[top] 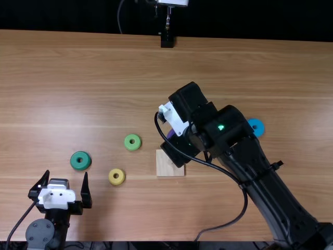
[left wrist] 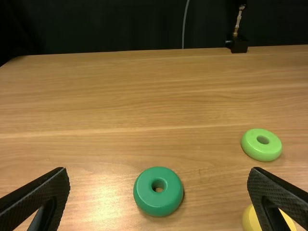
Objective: Build the Hanoi tower: stack the rings onto the peg from bottom to top in this color order: purple, dark blue, light blue, dark green, light green, yellow, orange.
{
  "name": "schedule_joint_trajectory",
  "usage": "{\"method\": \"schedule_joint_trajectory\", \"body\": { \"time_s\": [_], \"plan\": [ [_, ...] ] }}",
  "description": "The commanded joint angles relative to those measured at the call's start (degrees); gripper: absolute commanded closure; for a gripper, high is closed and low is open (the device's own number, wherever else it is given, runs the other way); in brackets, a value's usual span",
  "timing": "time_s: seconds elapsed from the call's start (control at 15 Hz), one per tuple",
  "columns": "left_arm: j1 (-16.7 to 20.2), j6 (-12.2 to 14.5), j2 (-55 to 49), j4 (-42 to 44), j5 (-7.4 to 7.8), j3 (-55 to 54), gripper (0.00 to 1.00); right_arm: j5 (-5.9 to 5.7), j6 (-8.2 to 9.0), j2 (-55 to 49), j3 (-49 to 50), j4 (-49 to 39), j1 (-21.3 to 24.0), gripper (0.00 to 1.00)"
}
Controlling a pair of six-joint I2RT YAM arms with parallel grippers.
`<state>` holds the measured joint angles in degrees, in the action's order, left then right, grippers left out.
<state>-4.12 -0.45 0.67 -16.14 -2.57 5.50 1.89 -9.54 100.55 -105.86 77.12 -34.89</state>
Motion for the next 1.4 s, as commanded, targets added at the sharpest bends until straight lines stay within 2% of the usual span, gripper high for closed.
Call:
{"method": "schedule_joint_trajectory", "body": {
  "time_s": [0.0,0.2,1.07,1.13,1.27,1.33],
  "plan": [
    [-0.01,-0.40,-0.67,-0.63,-0.38,-3.12,0.00,0.32,-0.16,1.14,-1.89,-0.07,-1.40,1.00],
    [-0.01,-0.40,-0.67,-0.63,-0.38,-3.12,0.00,0.32,0.05,1.49,-1.89,-0.28,-2.63,1.00],
    [-0.01,-0.40,-0.67,-0.63,-0.38,-3.12,0.00,0.01,0.05,4.65,-1.63,-0.38,-2.46,1.00],
    [-0.01,-0.40,-0.67,-0.63,-0.38,-3.12,0.00,-0.10,-0.06,4.65,-1.71,-0.38,-2.55,0.74],
    [-0.01,-0.40,-0.67,-0.63,-0.38,-3.12,0.00,-0.52,-0.37,4.65,-1.71,-0.28,-2.55,0.00],
    [-0.01,-0.40,-0.67,-0.63,-0.38,-3.21,0.00,-0.31,-0.27,4.65,-1.71,-0.28,-2.55,0.00]
  ]
}}
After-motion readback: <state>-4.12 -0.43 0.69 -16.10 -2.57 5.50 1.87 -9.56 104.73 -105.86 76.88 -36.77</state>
